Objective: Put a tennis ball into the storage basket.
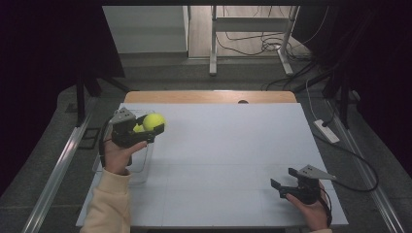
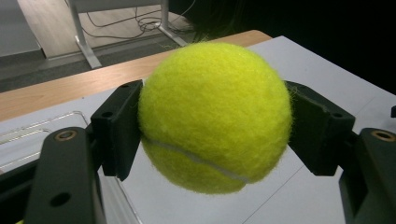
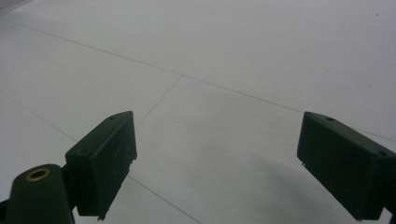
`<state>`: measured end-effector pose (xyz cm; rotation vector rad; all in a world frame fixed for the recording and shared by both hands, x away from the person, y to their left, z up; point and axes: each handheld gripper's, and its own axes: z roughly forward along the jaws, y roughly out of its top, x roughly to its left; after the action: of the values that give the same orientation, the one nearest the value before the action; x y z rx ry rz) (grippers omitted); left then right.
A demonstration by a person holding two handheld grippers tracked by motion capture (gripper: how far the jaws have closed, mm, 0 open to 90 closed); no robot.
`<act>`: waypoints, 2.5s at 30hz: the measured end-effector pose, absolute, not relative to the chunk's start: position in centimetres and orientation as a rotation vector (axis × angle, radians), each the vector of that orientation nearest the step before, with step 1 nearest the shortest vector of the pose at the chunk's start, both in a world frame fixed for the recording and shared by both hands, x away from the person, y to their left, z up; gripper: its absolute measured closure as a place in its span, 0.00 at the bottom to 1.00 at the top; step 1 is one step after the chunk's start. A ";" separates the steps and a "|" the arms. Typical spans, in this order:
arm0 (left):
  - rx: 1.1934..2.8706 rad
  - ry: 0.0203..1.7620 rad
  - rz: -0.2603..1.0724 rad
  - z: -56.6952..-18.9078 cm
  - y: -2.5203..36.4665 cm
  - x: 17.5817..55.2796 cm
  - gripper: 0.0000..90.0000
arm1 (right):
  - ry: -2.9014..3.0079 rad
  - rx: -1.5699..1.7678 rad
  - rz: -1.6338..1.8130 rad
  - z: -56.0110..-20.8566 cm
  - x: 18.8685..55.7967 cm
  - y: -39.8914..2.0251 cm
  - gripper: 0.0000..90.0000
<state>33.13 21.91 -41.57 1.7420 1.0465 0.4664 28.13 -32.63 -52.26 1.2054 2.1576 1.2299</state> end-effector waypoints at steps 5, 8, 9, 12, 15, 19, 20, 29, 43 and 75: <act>1.736 1.062 0.477 -41.6 22.3 33.1 0.30 | 2.157 1.204 1.231 -52.2 28.1 -32.6 0.13; 1.728 1.069 0.481 -41.6 22.6 33.2 0.30 | 2.154 1.203 1.235 -52.2 28.1 -32.6 0.13; 1.728 1.069 0.481 -41.6 22.6 33.2 0.30 | 2.154 1.202 1.234 -52.2 28.1 -32.6 0.13; 1.726 1.078 0.484 -41.7 22.9 33.2 0.30 | 2.155 1.199 1.238 -52.2 28.1 -32.6 0.13; 1.726 1.088 0.492 -41.7 23.0 33.3 0.30 | 2.152 1.198 1.244 -52.1 28.0 -32.5 0.13; 1.724 1.100 0.490 -41.8 23.3 33.4 0.30 | 2.141 1.185 1.259 -51.5 27.8 -32.4 0.13; 1.724 1.109 0.490 -41.9 23.5 33.4 0.30 | 2.138 1.179 1.264 -51.4 27.8 -32.3 0.13; 1.719 1.137 0.494 -42.3 24.1 33.6 0.30 | 2.137 1.167 1.271 -51.1 27.6 -32.0 0.13; 1.708 1.209 0.532 -43.0 25.8 34.0 0.30 | 2.134 1.170 1.272 -51.1 27.7 -31.9 0.13; 1.692 1.342 0.594 -43.6 28.6 33.7 0.30 | 2.145 1.173 1.265 -51.3 27.7 -31.9 0.13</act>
<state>33.72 28.62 -43.57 1.6921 1.3419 0.5943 27.74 -31.85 -51.28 1.1732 2.1451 1.2645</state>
